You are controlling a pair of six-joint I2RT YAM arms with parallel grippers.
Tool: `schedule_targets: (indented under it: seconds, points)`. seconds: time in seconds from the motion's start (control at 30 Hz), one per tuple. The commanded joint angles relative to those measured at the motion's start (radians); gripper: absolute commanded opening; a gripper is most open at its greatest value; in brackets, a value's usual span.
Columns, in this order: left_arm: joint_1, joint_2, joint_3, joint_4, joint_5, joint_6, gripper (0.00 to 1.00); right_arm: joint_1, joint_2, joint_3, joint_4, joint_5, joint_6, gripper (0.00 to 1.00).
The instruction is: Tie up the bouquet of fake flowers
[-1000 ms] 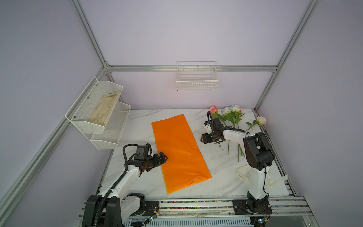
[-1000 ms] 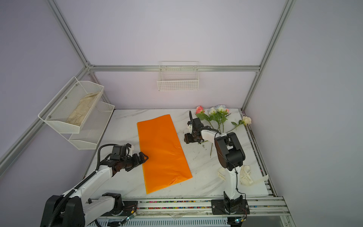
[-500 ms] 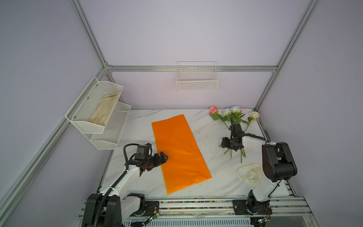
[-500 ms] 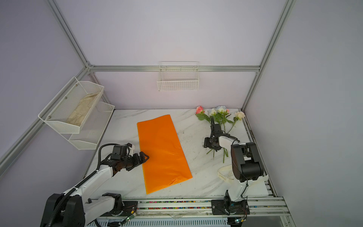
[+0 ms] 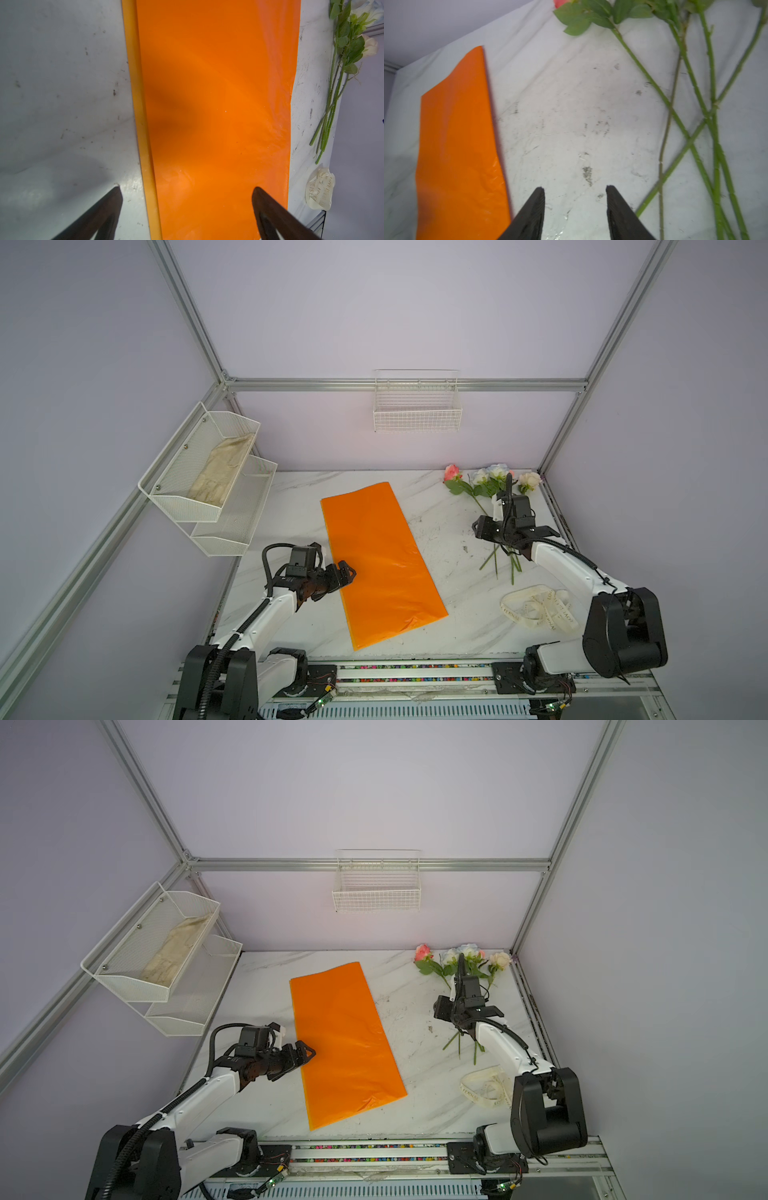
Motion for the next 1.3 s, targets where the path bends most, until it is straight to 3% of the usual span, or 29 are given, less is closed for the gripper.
schedule_targets:
  seconds: [0.0,0.3,0.5,0.97,1.27]
  points:
    - [-0.009,-0.017,0.005,0.045,0.053,-0.023,0.93,0.087,0.003,-0.049,0.041,-0.112,0.019,0.5]
    - [-0.007,-0.002,-0.044,0.206,0.105,-0.095,0.88,0.225,0.066,-0.11,0.182,-0.157,0.097,0.47]
    - [-0.008,0.053,-0.049,0.218,0.087,-0.102,0.85,0.275,0.123,-0.1,0.218,-0.157,0.121,0.47]
    - [-0.009,0.134,-0.061,0.223,0.046,-0.092,0.84,0.331,0.239,-0.084,0.259,-0.138,0.143,0.47]
    - [-0.009,0.168,-0.06,0.281,0.126,-0.098,0.77,0.345,0.317,-0.084,0.291,-0.149,0.143,0.46]
